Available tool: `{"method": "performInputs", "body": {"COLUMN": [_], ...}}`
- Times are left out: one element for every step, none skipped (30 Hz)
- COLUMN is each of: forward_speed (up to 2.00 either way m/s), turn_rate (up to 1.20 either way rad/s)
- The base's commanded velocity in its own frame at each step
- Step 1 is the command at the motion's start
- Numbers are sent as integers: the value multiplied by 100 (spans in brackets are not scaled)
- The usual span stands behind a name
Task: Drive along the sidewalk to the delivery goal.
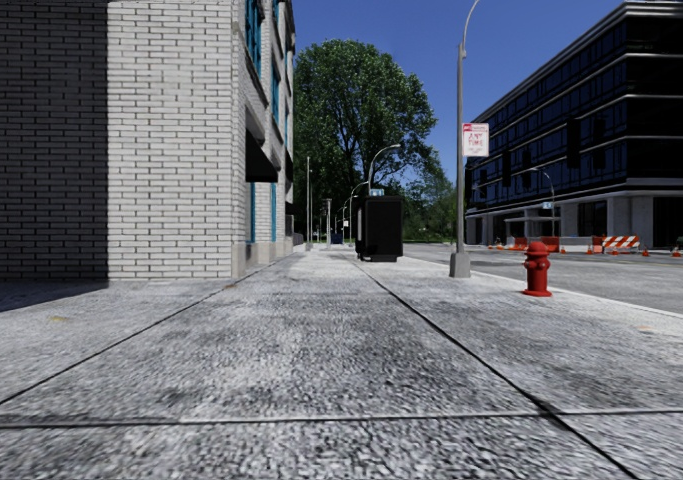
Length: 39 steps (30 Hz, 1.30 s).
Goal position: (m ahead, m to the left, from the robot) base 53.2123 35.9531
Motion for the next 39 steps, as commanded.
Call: {"method": "performInputs", "body": {"forward_speed": [200, 200, 200, 200, 200, 200, 200, 200, 200, 200, 200, 200, 200, 200, 200, 200, 200, 200, 200, 200, 200, 200, 200, 200, 200, 200, 200, 200, 200, 200, 200, 200, 200, 200, 200, 200, 200, 200, 200], "turn_rate": [0, 0, 0, 0, 0, 0, 0, 0, 0, 0, 0, 0, 0, 0, 0, 0, 0, 0, 0, 0, 0, 0, 0, 0, 0, 0, 0, 0, 0, 0, 0, 0, 0, 0, 0, 0, 0, 0, 0]}}
